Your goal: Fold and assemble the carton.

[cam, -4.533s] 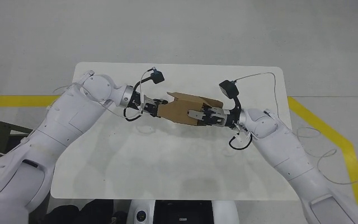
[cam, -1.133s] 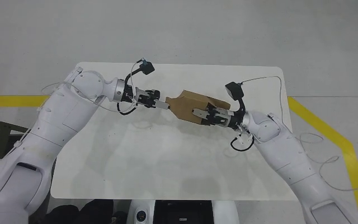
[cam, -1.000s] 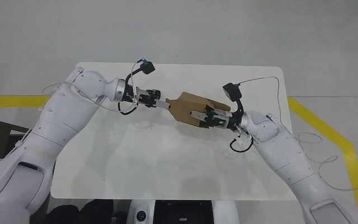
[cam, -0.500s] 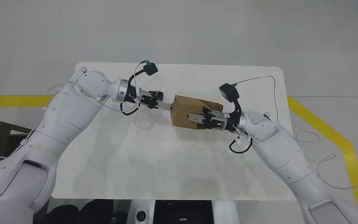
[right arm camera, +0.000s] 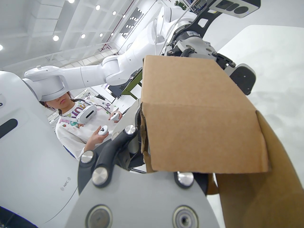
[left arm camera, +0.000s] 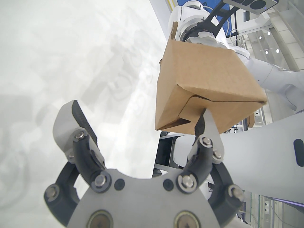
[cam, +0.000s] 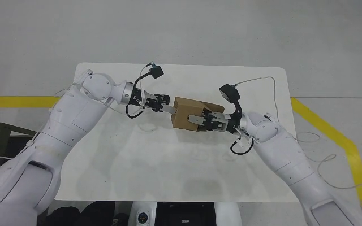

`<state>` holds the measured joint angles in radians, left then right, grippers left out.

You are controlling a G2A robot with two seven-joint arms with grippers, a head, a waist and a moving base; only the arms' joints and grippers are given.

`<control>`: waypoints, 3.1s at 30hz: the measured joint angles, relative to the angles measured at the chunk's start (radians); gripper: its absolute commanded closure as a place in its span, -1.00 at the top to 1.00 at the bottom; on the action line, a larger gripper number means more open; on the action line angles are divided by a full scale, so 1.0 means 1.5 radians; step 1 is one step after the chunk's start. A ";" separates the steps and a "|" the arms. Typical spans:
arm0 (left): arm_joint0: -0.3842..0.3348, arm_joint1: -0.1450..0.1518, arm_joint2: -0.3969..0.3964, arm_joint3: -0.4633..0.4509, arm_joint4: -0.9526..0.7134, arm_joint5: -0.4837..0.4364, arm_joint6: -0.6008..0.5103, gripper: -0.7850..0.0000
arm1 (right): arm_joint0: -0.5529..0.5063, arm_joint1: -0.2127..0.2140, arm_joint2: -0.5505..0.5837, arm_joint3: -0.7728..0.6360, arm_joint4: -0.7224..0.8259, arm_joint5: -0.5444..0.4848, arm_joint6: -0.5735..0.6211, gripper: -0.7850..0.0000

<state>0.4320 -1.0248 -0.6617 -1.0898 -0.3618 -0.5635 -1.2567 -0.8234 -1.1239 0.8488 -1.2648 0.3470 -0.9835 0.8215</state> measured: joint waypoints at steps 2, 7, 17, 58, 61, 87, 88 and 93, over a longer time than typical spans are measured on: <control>0.000 -0.002 0.002 0.000 0.000 0.000 0.000 1.00 | 0.001 -0.001 -0.001 0.003 0.001 -0.001 0.001 -1.00; 0.000 -0.007 0.007 0.001 -0.004 0.002 -0.002 1.00 | 0.004 -0.003 -0.002 0.009 0.003 -0.003 0.002 -1.00; -0.004 -0.014 0.014 0.007 -0.011 0.001 -0.001 1.00 | 0.006 -0.006 -0.001 0.019 0.006 -0.004 0.005 -1.00; -0.003 -0.011 0.043 0.027 -0.037 -0.027 0.027 1.00 | 0.015 -0.014 -0.010 0.042 0.027 -0.004 0.006 -1.00; -0.005 -0.013 0.050 0.029 -0.041 -0.028 0.028 1.00 | 0.016 -0.014 -0.011 0.043 0.029 -0.005 0.005 -1.00; 0.009 0.051 -0.041 0.018 0.125 -0.139 0.140 1.00 | 0.060 -0.050 -0.082 0.146 0.051 0.174 0.075 -1.00; 0.012 0.054 -0.047 0.013 0.136 -0.142 0.146 1.00 | 0.062 -0.054 -0.087 0.153 0.053 0.178 0.076 -1.00; 0.035 0.070 -0.080 -0.024 0.197 -0.135 0.169 1.00 | 0.077 -0.075 -0.113 0.190 0.039 0.192 0.050 -1.00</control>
<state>0.4851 -0.9197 -0.7824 -1.1252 -0.0667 -0.7660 -1.0026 -0.7084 -1.2360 0.6799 -0.9804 0.4048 -0.6956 0.8968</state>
